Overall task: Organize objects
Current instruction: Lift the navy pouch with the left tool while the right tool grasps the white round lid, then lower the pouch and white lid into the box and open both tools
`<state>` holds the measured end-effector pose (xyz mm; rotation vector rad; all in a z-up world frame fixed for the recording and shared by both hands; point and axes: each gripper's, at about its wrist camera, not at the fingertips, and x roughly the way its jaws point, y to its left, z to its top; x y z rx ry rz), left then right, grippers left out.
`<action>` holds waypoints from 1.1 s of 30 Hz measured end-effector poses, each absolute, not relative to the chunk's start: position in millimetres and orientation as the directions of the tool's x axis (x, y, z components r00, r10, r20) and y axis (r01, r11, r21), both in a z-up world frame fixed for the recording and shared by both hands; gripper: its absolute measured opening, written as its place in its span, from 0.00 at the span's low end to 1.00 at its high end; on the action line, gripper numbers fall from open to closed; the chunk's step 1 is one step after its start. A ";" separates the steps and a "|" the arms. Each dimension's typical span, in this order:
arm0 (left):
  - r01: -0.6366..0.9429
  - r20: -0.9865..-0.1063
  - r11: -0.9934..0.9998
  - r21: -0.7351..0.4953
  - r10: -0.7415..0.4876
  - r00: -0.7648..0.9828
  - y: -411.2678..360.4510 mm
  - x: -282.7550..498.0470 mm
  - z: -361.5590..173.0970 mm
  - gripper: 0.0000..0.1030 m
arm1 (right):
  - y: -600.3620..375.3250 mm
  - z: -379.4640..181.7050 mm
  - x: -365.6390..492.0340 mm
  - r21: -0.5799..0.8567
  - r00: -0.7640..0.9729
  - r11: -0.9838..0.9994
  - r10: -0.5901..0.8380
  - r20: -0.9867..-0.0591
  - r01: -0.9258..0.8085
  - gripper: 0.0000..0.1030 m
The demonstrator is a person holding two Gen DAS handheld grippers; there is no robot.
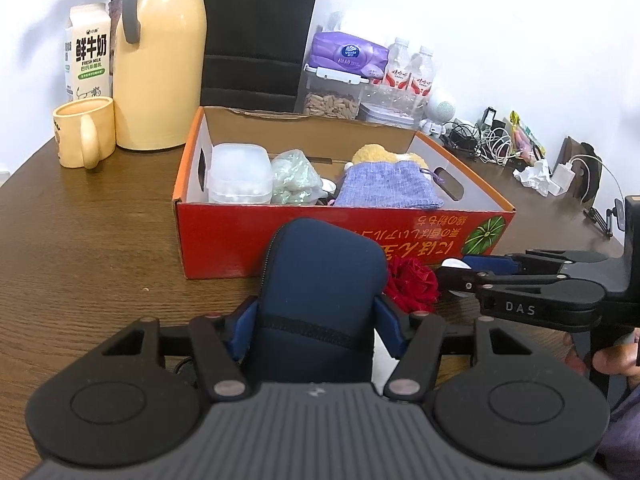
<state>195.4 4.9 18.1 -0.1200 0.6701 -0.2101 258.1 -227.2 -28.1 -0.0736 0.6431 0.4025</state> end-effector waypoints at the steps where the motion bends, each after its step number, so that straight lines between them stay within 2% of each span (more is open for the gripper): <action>1: 0.156 -0.600 0.972 -0.177 -0.232 0.766 4.7 194.7 19.4 0.60 | -227.7 -27.1 256.7 0.056 0.729 0.921 0.342 -0.593 -0.387 0.37; 18: 0.214 -0.507 0.961 -0.174 -0.274 0.817 -9.0 203.6 74.1 0.58 | -221.1 17.1 238.9 0.042 0.791 0.905 0.392 -0.470 -0.423 0.37; 25: 0.200 -0.457 0.958 -0.207 -0.276 0.846 -15.3 233.1 100.3 0.58 | -210.1 40.1 255.8 0.027 0.823 0.908 0.392 -0.411 -0.419 0.37; 33: 0.159 -0.432 0.952 -0.261 -0.263 0.863 -19.0 278.9 114.8 0.58 | -202.2 51.0 291.3 0.030 0.845 0.921 0.368 -0.388 -0.387 0.37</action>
